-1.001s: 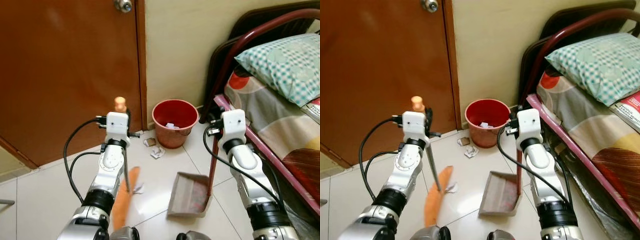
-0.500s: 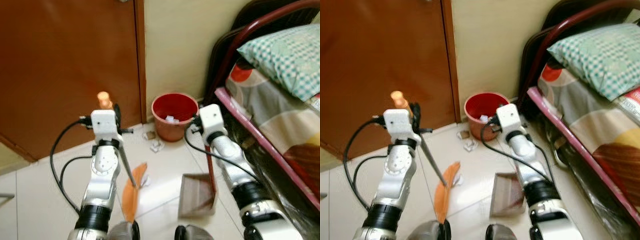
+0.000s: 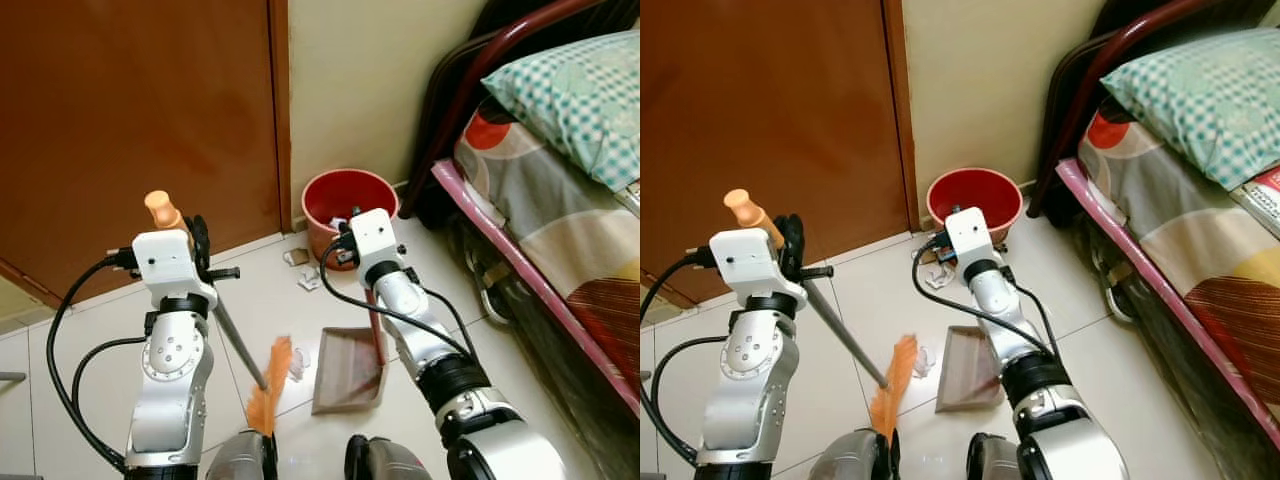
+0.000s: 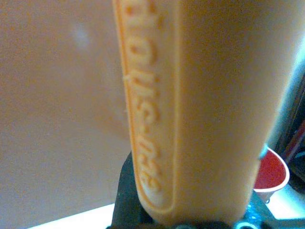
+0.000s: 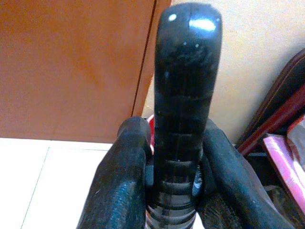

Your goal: Sweep floor

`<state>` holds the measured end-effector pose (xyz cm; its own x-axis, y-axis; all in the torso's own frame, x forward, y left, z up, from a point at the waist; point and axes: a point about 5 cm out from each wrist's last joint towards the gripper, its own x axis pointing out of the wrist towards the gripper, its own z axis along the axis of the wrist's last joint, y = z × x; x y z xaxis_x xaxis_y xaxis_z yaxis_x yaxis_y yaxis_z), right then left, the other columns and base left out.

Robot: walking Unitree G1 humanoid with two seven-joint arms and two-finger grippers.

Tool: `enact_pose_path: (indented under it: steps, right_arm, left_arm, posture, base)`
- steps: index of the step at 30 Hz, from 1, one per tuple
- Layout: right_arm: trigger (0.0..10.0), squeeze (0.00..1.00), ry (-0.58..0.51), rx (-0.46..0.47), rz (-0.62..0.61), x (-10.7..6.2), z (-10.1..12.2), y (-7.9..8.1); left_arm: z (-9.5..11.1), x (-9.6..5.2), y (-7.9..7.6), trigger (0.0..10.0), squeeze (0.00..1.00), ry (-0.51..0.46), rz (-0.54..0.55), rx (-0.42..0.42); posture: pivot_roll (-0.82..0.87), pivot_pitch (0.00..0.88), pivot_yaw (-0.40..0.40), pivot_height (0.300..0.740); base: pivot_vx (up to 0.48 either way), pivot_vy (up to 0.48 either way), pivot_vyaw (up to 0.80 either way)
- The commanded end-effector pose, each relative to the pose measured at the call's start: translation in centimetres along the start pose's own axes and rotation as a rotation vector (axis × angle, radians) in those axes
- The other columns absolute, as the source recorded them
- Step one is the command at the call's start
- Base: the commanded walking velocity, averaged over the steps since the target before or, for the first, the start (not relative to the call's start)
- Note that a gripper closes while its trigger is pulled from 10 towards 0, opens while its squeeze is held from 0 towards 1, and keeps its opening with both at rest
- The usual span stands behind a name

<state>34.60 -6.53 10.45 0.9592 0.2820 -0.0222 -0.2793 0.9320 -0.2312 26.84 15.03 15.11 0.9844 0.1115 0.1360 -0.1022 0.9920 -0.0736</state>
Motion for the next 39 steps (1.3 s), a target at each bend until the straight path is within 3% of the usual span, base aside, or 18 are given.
enact_pose_path:
  steps: [1, 9, 13, 14, 19, 20, 26, 28, 29, 31, 32, 35, 39]
  right_arm:
    - [10.0, 0.00, 0.008, 0.004, 0.018, -0.1, -0.3, 0.7]
    - [10.0, 0.00, 0.025, 0.032, 0.038, -0.3, -0.8, 1.6]
    - [10.0, 0.00, 0.028, 0.044, 0.036, -0.3, -1.0, 1.8]
    - [10.0, 0.00, 0.020, 0.052, 0.036, -0.2, -0.9, 1.8]
    - [10.0, 0.00, 0.019, 0.054, 0.035, -0.1, -0.9, 1.6]
    - [10.0, 0.00, 0.021, 0.054, 0.029, -0.1, -0.9, 1.3]
    - [10.0, 0.00, 0.004, 0.074, 0.002, 0.1, -0.7, 0.5]
    - [10.0, 0.00, -0.005, 0.074, -0.006, 0.1, -0.6, 0.1]
    - [10.0, 0.00, -0.029, 0.093, -0.020, 0.1, -0.4, -0.5]
    - [10.0, 0.00, -0.036, 0.094, -0.026, 0.0, -0.4, -0.8]
    - [10.0, 0.00, -0.055, 0.110, -0.043, -0.1, -0.3, -1.5]
    - [10.0, 0.00, -0.067, 0.151, -0.075, -0.6, -0.5, -2.8]
    - [10.0, 0.00, -0.059, 0.175, -0.092, -1.3, -1.0, -4.0]
  left_arm:
    - [-0.4, -0.2, -0.5, 10.0, 0.00, 0.065, 0.002, -0.073]
    - [0.8, 0.6, -2.2, 10.0, 0.00, 0.048, -0.019, -0.149]
    - [1.7, 1.2, -3.8, 10.0, 0.00, 0.049, -0.059, -0.248]
    - [2.3, 1.3, -4.2, 10.0, 0.00, 0.047, -0.077, -0.310]
    - [3.1, 1.5, -4.0, 10.0, 0.00, 0.022, -0.077, -0.376]
    - [3.3, 1.6, -3.3, 10.0, 0.00, 0.011, -0.069, -0.383]
    - [2.7, 1.8, -0.5, 10.0, 0.00, -0.002, 0.006, -0.296]
    - [2.8, 1.9, 0.5, 10.0, 0.00, -0.019, 0.003, -0.237]
    - [3.0, 1.8, 1.8, 10.0, 0.00, -0.047, 0.017, -0.178]
    - [3.0, 1.8, 2.4, 10.0, 0.00, -0.058, 0.020, -0.146]
    - [3.0, 1.8, 3.6, 10.0, 0.00, -0.080, 0.027, -0.073]
    - [2.2, 1.8, 4.7, 10.0, 0.00, -0.065, 0.027, 0.007]
    - [0.7, 1.5, 4.5, 10.0, 0.00, -0.040, -0.005, 0.051]
  posture:
    - [0.14, 0.231, -0.039, 0.740]
    - [0.14, 0.231, -0.041, 0.740]
    - [0.13, 0.212, -0.039, 0.740]
    - [0.13, 0.205, -0.039, 0.740]
    - [0.13, 0.189, -0.038, 0.740]
    - [0.13, 0.182, -0.039, 0.740]
    - [0.13, 0.153, -0.040, 0.740]
    - [0.12, 0.139, -0.039, 0.740]
    - [0.12, 0.125, -0.039, 0.740]
    - [0.12, 0.114, -0.037, 0.740]
    - [0.12, 0.098, -0.036, 0.740]
    - [0.12, 0.073, -0.031, 0.740]
    - [0.10, 0.046, -0.026, 0.740]
  base:
    - [0.000, 0.000, 0.00]
    - [0.000, 0.000, 0.00]
    - [0.000, 0.000, 0.00]
    - [0.000, 0.000, 0.00]
    - [0.000, 0.000, 0.00]
    - [0.000, 0.000, 0.00]
    - [0.000, 0.000, 0.00]
    - [0.000, 0.000, 0.00]
    - [0.000, 0.000, 0.00]
    - [0.000, 0.000, 0.00]
    - [0.000, 0.000, 0.00]
    - [0.000, 0.000, 0.00]
    - [0.000, 0.000, 0.00]
